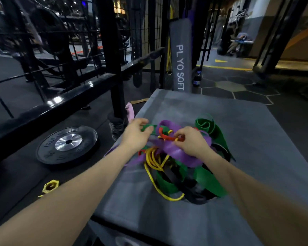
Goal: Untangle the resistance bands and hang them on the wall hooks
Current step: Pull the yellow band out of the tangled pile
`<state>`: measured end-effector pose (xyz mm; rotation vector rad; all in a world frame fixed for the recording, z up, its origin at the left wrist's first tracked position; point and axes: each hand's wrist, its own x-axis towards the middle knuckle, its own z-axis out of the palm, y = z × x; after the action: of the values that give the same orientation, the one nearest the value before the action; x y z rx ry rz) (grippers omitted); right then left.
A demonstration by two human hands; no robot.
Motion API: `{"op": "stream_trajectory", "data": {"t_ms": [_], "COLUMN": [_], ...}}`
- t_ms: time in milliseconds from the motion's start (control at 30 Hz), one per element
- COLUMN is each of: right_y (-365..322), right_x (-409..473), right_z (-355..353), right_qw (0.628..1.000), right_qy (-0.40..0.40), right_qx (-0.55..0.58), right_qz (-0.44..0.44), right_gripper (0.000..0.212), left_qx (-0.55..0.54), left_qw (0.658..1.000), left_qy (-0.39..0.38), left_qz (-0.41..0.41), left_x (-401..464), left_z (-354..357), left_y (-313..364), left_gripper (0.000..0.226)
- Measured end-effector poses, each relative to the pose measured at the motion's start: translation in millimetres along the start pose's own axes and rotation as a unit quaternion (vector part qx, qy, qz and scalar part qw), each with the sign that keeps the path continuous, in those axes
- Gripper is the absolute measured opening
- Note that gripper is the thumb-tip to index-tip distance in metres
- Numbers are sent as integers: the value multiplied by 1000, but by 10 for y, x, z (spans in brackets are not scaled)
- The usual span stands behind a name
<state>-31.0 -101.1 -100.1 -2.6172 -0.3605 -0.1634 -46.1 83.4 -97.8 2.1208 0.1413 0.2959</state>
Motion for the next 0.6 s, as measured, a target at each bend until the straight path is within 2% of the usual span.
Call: {"op": "stream_trajectory", "data": {"t_ms": [100,167,200,300,367,433,500,533,567,600], "right_y": [79,197,258,347,316,244,249,266,291,318], "right_x": [-62,-49,-14,104,162,178,193,180,154,123], "right_z": [-9,-61,-87,-106,-34,83,183,184,147,77], "right_qw": [999,997,996,988,985,984,972,958,945,938], "right_qy": [-44,-38,-20,18,-5,-32,3,32,57,70], "right_qx": [12,52,62,77,66,65,154,214,264,295], "right_qz": [-12,31,57,134,158,164,177,188,186,169], "right_gripper": [33,21,18,29,39,35,11,8,14,17], "left_qx": [136,279,315,320,341,369,365,351,328,294], "left_qw": [983,944,931,924,909,886,877,881,892,912], "left_qy": [-73,-117,-136,-198,-233,-274,-307,-314,-309,-283], "left_qz": [101,130,128,61,57,56,53,51,47,44], "left_x": [22,-14,-23,-50,-50,-37,-37,-40,-43,-32], "left_z": [277,322,318,247,209,183,149,134,125,132], "left_y": [57,52,23,-90,-119,-134,-140,-151,-157,-161], "left_gripper": [33,24,21,23,23,25,28,28,26,23]}}
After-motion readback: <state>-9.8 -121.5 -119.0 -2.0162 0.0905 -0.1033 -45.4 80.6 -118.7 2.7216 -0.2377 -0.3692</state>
